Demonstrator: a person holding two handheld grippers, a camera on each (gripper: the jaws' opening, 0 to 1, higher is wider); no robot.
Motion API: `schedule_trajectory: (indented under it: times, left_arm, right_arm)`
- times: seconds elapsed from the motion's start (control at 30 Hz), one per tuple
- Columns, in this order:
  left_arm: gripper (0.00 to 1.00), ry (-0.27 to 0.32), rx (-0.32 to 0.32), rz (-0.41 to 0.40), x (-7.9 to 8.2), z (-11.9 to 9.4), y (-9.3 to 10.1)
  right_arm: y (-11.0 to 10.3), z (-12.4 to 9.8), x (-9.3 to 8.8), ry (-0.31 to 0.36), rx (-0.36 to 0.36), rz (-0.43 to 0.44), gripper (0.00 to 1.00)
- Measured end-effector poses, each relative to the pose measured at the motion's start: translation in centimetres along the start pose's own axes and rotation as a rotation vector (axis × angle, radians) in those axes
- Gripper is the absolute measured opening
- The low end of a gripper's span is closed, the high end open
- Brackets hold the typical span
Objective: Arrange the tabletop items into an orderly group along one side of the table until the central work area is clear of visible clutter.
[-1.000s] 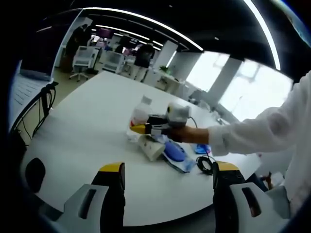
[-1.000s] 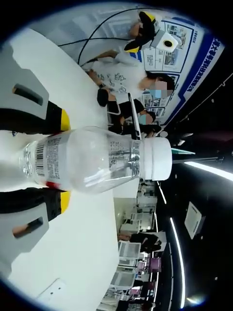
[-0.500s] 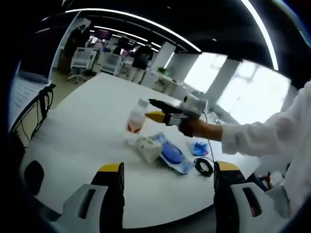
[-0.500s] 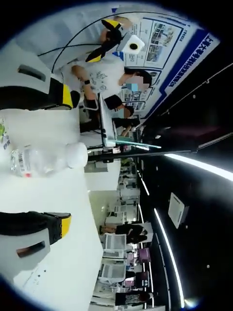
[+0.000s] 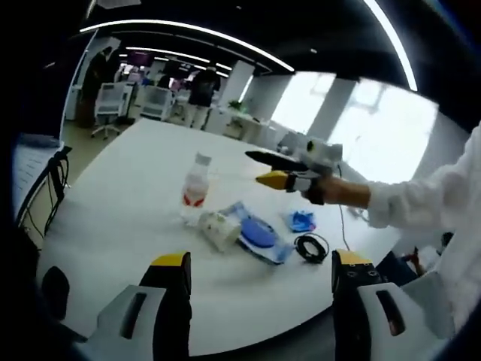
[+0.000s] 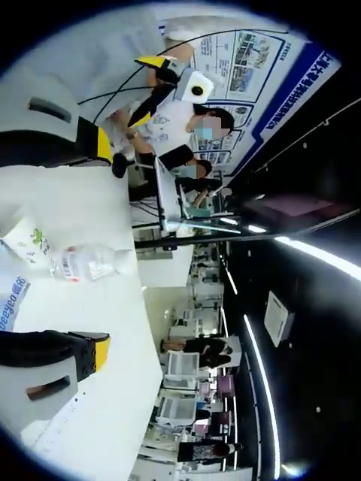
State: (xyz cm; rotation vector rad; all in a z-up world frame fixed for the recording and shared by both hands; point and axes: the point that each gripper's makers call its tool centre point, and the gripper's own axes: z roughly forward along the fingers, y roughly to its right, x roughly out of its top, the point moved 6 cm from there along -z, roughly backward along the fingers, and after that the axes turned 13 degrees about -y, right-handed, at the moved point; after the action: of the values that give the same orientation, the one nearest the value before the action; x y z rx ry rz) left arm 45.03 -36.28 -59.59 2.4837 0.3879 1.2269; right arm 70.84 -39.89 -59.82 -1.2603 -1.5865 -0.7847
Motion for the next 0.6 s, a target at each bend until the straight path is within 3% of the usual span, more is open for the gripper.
schedule_trajectory:
  times: [0.6]
  left_arm:
    - [0.71,0.003,-0.034,0.052,0.3,-0.1,1.0]
  right_arm:
    - [-0.9,-5.9,-0.2,0.025,-0.111,0.061,0.89]
